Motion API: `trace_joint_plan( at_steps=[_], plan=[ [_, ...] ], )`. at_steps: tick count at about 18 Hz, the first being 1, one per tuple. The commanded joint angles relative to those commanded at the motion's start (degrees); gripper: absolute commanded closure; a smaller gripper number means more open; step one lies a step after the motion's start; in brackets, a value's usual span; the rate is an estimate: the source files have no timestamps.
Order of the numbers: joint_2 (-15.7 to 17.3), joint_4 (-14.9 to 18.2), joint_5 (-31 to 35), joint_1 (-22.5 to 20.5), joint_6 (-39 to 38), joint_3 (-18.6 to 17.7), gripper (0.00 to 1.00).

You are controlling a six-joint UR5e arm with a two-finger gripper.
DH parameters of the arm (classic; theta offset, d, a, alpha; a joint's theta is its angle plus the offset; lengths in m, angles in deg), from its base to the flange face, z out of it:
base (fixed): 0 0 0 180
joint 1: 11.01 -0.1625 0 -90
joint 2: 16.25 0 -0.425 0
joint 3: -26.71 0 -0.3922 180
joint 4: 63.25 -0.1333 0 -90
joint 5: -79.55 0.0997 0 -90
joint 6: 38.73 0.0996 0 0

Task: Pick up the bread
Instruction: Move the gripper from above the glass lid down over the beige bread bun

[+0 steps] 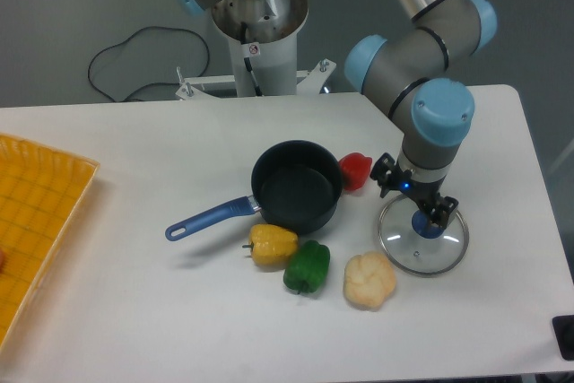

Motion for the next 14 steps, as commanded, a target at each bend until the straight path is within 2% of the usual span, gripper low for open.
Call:
trace_joint_plan(
  at_steps=[4,6,9,12,14],
  plan=[
    [-0.7,-1.0,-0.6,0.9,-7.2,0.9,0.00],
    [-2.1,-3.2,-0.5,1.7,-7.7,1.1,0.00],
    [-4.4,-4.6,-0.5,2.8,-8.2,1.5,0.00],
    [-6.3,-11.3,-0.5,4.1,-9.8,1.5,0.00],
    [-6.3,-11.6,-0.5,4.3,-9.9,1.5,0.00]
  ],
)
